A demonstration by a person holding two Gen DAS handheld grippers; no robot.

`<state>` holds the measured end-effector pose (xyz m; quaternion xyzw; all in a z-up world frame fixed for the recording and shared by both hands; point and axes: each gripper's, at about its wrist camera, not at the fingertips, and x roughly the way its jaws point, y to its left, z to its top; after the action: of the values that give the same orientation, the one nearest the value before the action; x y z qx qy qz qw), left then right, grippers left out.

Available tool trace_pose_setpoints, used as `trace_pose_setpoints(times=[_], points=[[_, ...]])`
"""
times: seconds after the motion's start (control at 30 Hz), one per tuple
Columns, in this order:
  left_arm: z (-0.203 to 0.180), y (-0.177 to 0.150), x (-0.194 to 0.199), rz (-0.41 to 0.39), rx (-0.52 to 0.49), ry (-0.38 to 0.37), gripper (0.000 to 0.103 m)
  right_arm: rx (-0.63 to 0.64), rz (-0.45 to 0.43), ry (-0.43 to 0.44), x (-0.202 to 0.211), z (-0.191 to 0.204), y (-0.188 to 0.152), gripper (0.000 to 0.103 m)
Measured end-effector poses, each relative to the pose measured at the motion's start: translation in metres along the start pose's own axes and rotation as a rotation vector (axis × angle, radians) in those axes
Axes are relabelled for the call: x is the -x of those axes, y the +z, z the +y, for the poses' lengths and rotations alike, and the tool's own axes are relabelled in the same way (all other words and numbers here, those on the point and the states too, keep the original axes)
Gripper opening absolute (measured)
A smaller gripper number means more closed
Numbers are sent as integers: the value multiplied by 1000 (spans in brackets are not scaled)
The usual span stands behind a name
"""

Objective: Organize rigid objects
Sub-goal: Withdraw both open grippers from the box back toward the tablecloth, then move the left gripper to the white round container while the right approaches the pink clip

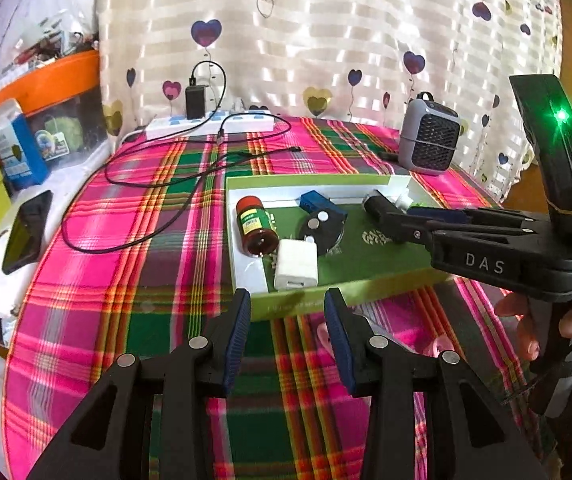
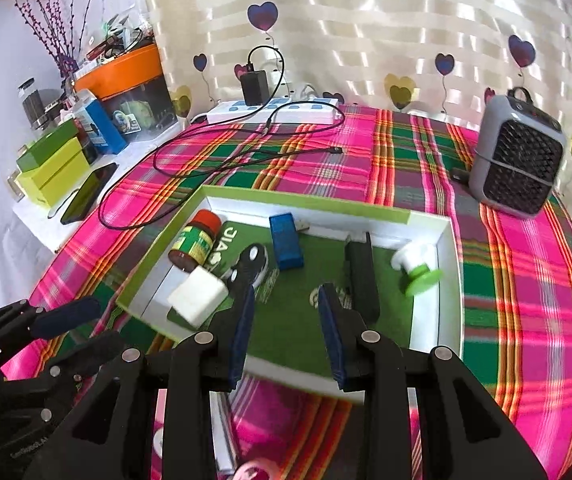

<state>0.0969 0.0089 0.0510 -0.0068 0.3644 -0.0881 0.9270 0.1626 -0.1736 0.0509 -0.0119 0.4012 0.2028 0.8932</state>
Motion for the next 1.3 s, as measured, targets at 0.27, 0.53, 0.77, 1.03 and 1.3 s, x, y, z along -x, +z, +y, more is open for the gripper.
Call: trace_pose_setpoints(times=[0.27,0.53,0.77,1.03,1.3], points=[[-8,-15,13,-14,-24,17,37,-34,-27,-26,22,0,-31,34],[-23,-29,14,0,-45,-19,37,-86,-41,-45,39,-2,-57,34],[-28,-38,12,20,-43,-48,37,-132,-31,-47,44,-6,-78,34],[-17,-43,4,46,10,-67,37,-94,-4,-78,50,3,-99,34],[-14,-45,5,51,19,-79,37,-105,-16,-17,52,15,-100,34]])
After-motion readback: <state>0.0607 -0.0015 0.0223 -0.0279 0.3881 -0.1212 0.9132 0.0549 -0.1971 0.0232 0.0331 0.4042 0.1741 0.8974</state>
